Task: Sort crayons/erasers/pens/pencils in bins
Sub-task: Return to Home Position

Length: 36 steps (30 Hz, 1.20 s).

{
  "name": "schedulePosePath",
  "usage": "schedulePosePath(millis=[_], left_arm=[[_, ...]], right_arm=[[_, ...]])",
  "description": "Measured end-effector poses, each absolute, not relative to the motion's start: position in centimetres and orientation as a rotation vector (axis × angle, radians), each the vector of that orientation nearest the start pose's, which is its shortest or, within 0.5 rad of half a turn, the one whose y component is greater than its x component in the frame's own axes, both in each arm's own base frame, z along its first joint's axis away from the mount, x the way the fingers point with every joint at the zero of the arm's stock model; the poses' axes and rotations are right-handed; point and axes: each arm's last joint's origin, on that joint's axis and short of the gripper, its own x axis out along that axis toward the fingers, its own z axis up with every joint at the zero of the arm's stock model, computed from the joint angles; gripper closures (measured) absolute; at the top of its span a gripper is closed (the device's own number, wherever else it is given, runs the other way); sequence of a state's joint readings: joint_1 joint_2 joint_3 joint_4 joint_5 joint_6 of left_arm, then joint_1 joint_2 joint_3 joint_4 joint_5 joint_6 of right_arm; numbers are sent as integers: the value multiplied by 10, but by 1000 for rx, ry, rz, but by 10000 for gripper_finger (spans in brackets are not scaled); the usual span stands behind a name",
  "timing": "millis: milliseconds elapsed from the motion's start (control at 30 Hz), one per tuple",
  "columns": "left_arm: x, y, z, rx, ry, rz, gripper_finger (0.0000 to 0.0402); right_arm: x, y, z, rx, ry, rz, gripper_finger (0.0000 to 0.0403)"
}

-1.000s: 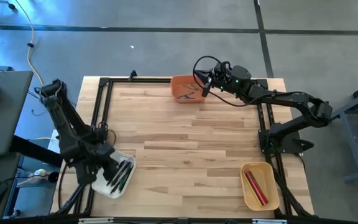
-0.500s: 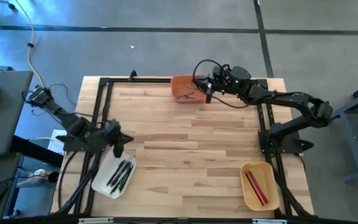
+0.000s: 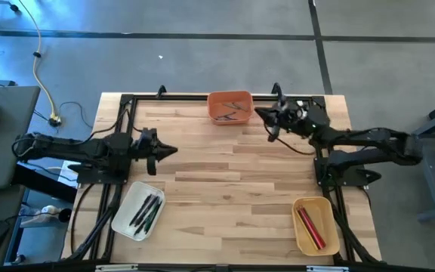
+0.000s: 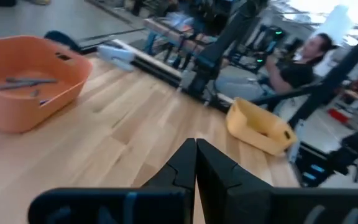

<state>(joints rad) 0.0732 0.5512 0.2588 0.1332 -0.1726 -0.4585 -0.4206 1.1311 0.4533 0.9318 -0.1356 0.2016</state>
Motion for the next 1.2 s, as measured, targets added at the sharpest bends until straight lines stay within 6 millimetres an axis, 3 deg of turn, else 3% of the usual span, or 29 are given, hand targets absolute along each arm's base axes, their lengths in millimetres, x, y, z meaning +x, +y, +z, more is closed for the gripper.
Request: schedulePosePath(millis=[167, 400, 667, 833, 1033, 1200], left_arm=[[140, 29, 219, -408, 53, 233, 402], [135, 47, 217, -414, 43, 379, 401], [134, 50, 214, -509, 45, 444, 401], [133, 51, 214, -266, 91, 469, 401], [135, 49, 224, -96, 24, 368, 401], [131, 47, 204, -87, -129, 370, 402]], right_arm=[[183, -75, 259, 134, -216, -281, 403], [150, -61, 249, 327, 16, -304, 403], [127, -51, 251, 257, 65, -298, 403], [116, -46, 254, 144, 34, -289, 403], [106, -42, 230, 132, -1, -277, 403], [98, -38, 203, 180, -131, -265, 403]])
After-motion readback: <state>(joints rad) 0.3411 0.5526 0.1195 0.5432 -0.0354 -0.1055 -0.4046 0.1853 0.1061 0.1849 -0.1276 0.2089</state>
